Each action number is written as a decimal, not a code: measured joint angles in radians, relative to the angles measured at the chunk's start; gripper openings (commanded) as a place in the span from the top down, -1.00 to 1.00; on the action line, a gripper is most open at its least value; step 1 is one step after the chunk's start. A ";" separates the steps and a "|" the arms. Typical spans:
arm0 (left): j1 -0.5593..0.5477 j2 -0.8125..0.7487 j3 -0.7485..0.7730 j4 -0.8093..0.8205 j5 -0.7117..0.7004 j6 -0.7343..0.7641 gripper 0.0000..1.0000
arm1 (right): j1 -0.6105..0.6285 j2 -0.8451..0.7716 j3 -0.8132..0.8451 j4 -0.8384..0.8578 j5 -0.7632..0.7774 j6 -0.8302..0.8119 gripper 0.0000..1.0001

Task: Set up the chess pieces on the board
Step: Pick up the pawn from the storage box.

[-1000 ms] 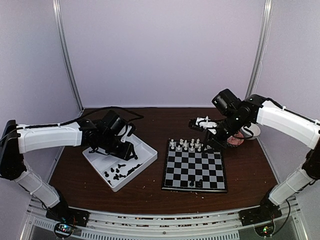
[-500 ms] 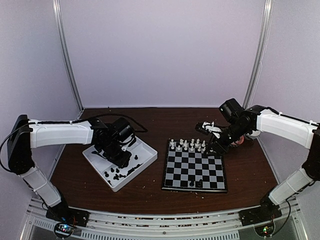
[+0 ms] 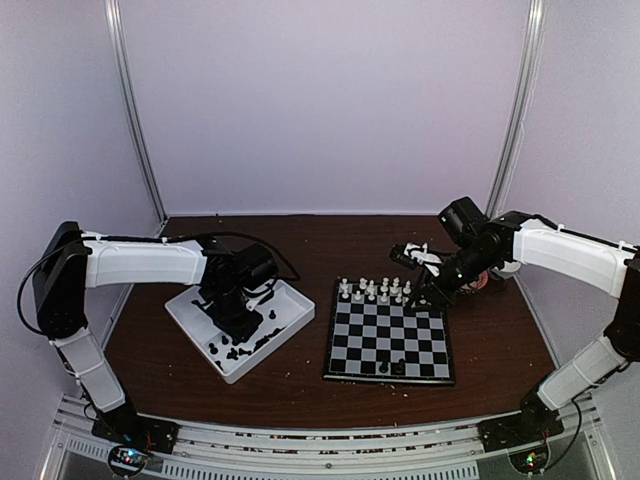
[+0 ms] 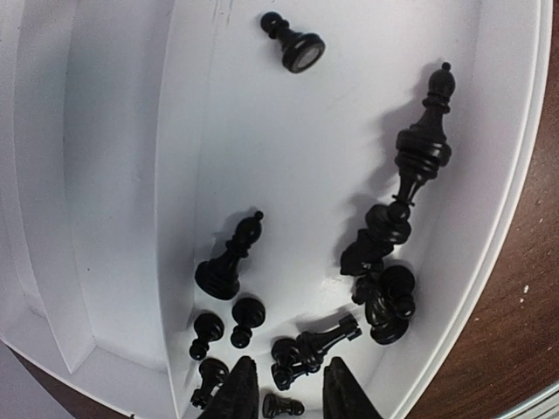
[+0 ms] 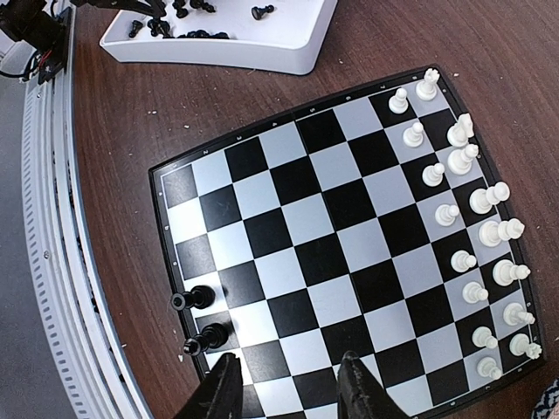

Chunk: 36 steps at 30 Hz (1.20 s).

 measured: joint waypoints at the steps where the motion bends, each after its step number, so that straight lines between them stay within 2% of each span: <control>1: 0.001 0.003 0.000 -0.002 -0.002 -0.001 0.49 | 0.000 0.000 0.000 0.000 0.000 -0.001 0.24; 23: 0.042 0.079 -0.018 0.043 -0.015 -0.011 0.62 | 0.000 0.000 0.000 0.000 -0.002 -0.003 0.26; 36: 0.045 0.088 -0.034 0.057 -0.014 -0.013 0.94 | 0.000 0.003 0.000 -0.001 -0.002 -0.005 0.28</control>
